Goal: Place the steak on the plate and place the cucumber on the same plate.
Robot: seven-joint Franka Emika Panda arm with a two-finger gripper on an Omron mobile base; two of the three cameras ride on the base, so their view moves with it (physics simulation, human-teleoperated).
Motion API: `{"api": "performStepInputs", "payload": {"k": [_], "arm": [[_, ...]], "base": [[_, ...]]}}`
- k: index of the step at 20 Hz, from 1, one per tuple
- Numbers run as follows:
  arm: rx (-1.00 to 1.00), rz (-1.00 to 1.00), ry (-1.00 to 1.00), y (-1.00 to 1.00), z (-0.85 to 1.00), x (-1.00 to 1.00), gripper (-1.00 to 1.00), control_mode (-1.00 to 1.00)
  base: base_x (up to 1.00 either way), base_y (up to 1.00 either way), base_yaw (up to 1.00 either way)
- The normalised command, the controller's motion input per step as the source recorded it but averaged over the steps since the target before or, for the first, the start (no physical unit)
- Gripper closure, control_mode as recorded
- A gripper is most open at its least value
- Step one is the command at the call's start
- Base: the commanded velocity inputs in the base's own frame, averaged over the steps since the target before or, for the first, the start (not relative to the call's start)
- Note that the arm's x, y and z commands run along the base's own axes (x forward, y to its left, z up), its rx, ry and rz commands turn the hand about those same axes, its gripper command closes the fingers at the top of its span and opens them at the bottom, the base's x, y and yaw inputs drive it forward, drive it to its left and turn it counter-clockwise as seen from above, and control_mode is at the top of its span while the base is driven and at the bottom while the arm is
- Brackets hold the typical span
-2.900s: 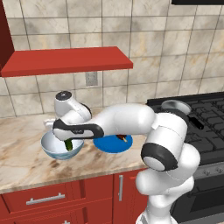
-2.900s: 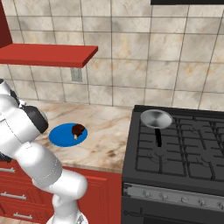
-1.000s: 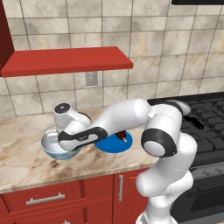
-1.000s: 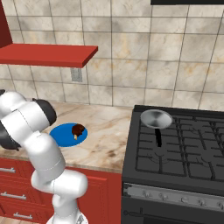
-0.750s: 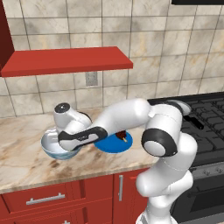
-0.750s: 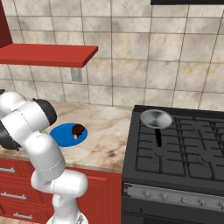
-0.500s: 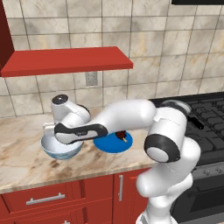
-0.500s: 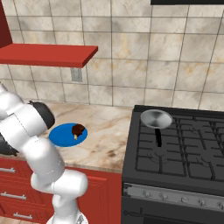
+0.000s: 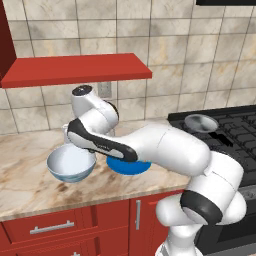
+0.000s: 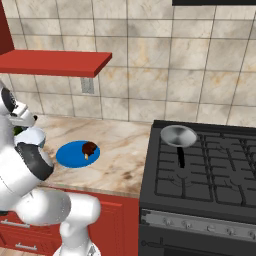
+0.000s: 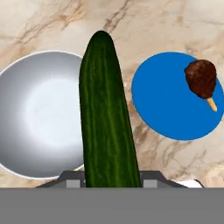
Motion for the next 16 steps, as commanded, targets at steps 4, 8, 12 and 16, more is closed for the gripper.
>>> {"api": "performStepInputs", "payload": {"k": [4,8,12,16], "arm": [[0.04,0.3,0.0,-1.0,0.09,-0.55,1.0,-1.0],[0.01,0.39,0.0,-1.0,-0.08,-0.09,1.0,-1.0],[-0.01,0.3,0.16,-0.8,-0.16,0.31,1.0,-1.0],[-0.04,0.01,0.04,-0.37,-0.37,0.46,1.0,-1.0]], "base": [[0.0,0.0,0.0],[0.0,0.0,0.0],[0.0,0.0,0.0],[0.0,0.0,0.0]]}}
